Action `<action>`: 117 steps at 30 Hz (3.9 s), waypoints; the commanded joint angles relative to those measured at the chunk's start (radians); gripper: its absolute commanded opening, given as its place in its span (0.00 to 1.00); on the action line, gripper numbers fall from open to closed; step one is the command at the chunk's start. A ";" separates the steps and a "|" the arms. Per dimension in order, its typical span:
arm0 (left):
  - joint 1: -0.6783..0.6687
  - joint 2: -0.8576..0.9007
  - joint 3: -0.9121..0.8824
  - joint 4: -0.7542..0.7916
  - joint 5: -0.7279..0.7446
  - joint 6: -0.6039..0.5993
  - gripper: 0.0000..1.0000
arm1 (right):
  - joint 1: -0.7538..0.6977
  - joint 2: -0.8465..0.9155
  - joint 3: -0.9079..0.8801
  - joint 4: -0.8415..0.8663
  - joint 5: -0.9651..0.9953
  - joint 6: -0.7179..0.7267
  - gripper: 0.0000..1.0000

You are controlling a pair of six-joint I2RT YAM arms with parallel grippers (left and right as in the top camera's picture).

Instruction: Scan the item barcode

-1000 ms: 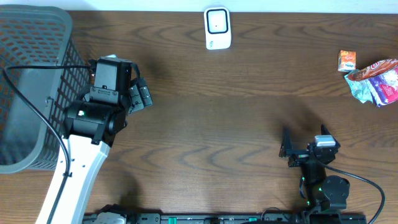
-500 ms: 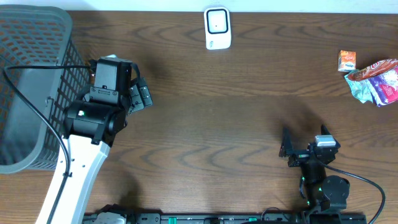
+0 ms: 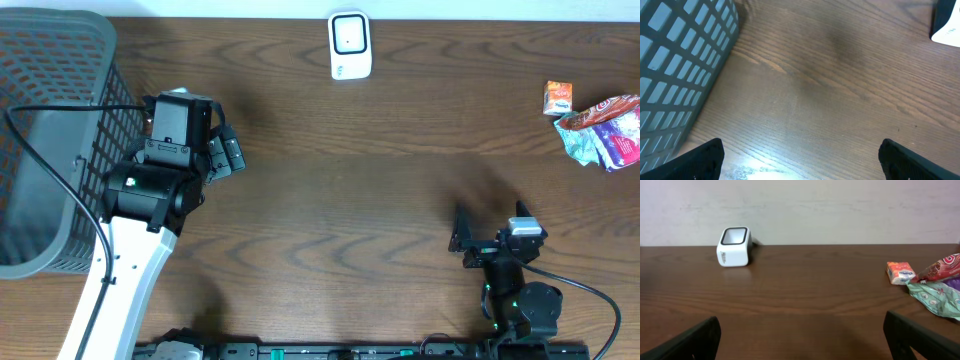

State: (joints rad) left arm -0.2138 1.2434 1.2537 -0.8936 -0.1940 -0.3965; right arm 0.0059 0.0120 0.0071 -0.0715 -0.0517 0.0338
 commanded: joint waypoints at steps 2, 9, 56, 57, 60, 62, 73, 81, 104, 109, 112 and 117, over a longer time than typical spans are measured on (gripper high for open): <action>0.002 -0.009 0.007 -0.003 -0.020 -0.009 0.98 | -0.009 -0.007 0.000 -0.011 0.016 0.011 0.99; 0.002 -0.009 0.007 -0.003 -0.020 -0.009 0.98 | -0.009 -0.007 0.000 -0.011 0.016 0.011 0.99; 0.002 -0.009 0.007 -0.003 -0.020 -0.009 0.98 | -0.009 -0.007 -0.001 -0.003 0.012 0.011 0.99; 0.002 -0.009 0.007 -0.003 -0.020 -0.009 0.98 | -0.009 -0.007 -0.001 -0.003 0.012 0.011 0.99; 0.002 -0.009 0.007 -0.003 -0.020 -0.009 0.98 | -0.009 -0.007 -0.001 -0.003 0.012 0.011 0.99; 0.002 -0.009 0.007 -0.003 -0.020 -0.009 0.98 | -0.009 -0.007 -0.001 -0.003 0.012 0.011 0.99; 0.002 -0.009 0.007 -0.003 -0.021 -0.008 0.98 | -0.009 -0.006 -0.001 -0.003 0.012 0.011 0.99; 0.002 -0.001 0.006 -0.004 -0.023 -0.002 0.98 | -0.009 -0.006 -0.001 -0.003 0.012 0.011 0.99; 0.002 -0.275 -0.208 0.035 -0.054 0.037 0.98 | -0.009 -0.006 -0.001 -0.003 0.012 0.011 0.99; 0.002 -0.460 -0.373 0.145 -0.054 0.037 0.98 | -0.009 -0.006 -0.001 -0.003 0.012 0.011 0.99; 0.002 -0.566 -0.464 0.190 -0.054 0.036 0.98 | -0.009 -0.006 -0.001 -0.003 0.012 0.011 0.99; 0.002 -0.704 -0.587 0.230 -0.054 0.036 0.98 | -0.009 -0.006 -0.001 -0.003 0.012 0.011 0.99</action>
State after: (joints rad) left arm -0.2138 0.5842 0.7158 -0.6827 -0.2356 -0.3695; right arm 0.0059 0.0120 0.0071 -0.0708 -0.0498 0.0341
